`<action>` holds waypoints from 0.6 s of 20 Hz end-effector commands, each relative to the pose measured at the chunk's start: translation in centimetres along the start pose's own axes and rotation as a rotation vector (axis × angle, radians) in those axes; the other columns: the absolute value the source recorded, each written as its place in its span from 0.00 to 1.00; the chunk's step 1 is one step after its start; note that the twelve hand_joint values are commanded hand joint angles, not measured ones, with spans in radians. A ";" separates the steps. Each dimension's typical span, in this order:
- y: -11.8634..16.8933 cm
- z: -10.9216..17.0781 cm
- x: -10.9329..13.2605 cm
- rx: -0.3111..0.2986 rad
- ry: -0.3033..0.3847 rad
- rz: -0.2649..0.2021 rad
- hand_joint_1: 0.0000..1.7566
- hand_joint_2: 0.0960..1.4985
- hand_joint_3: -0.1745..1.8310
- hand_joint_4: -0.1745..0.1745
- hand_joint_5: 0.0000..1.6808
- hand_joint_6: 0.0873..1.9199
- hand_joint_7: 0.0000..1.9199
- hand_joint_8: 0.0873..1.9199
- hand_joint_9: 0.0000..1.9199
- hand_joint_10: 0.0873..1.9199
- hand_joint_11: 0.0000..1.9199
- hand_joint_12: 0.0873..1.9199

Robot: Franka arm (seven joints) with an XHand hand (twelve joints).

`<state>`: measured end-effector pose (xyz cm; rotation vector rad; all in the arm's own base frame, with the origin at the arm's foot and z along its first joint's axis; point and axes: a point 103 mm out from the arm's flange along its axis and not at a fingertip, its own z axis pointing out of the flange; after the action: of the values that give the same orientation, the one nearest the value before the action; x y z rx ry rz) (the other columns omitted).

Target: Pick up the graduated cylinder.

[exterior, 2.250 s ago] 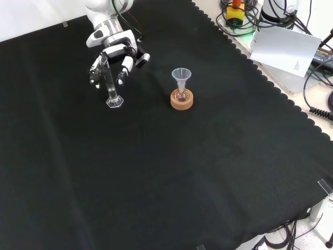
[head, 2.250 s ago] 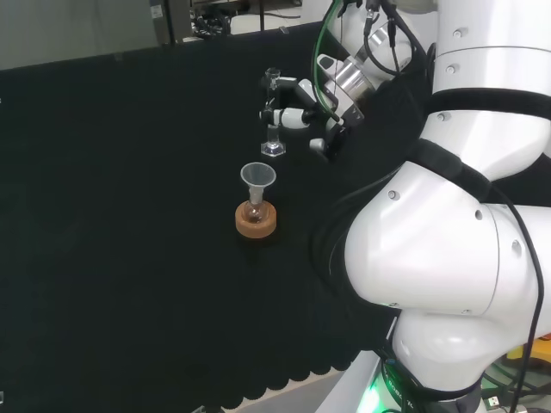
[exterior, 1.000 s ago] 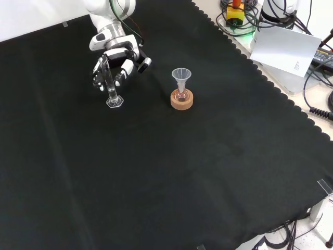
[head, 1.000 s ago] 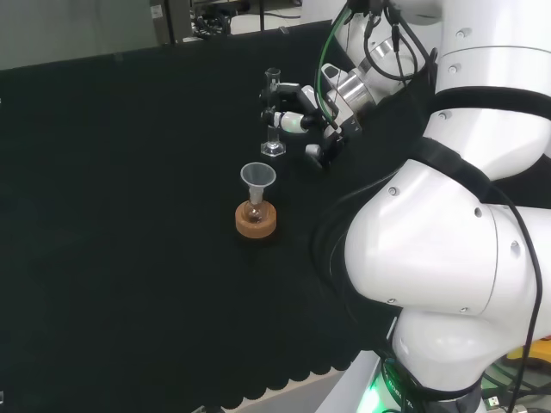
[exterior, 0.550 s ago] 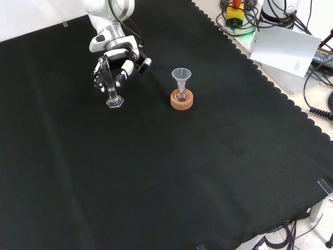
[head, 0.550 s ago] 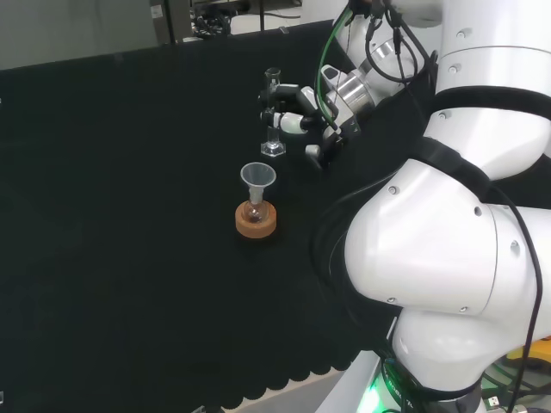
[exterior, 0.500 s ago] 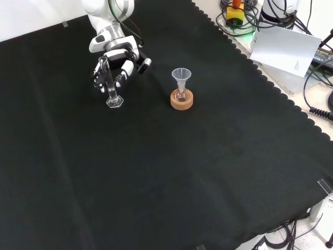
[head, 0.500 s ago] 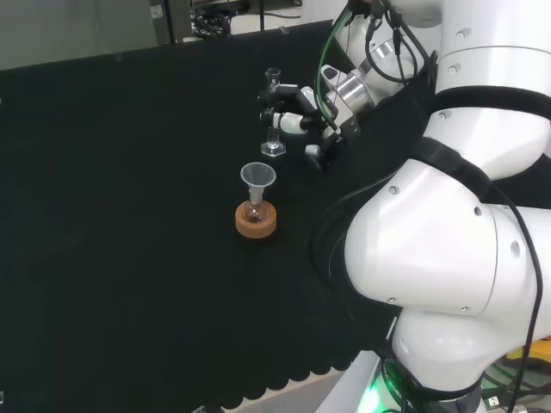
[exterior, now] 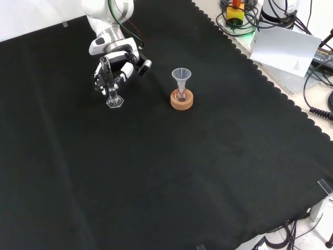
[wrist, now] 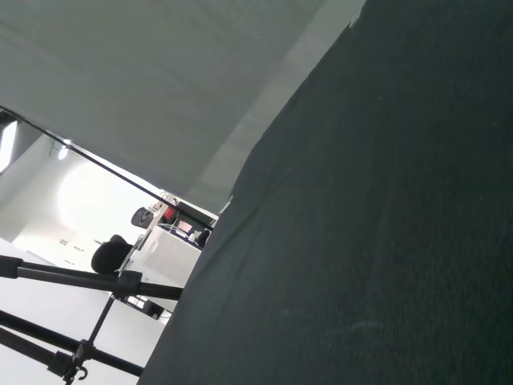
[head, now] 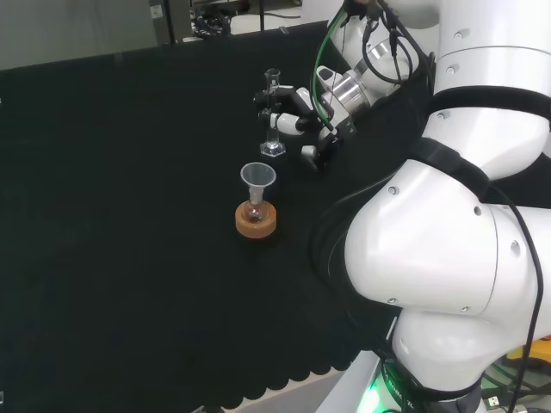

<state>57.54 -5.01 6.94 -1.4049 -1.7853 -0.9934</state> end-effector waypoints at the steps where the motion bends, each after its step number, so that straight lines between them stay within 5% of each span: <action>1: 0.1 0.1 0.1 -0.002 0.000 0.004 0.66 0.79 0.00 0.39 0.45 0.30 0.40 0.28 0.54 0.12 0.46 0.50; 12: -0.4 -0.1 -0.5 -0.030 0.024 0.024 0.65 0.79 0.00 0.40 0.44 0.30 0.38 0.27 0.54 0.10 0.44 0.50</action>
<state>57.43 -5.26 6.70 -1.4193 -1.7476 -1.0189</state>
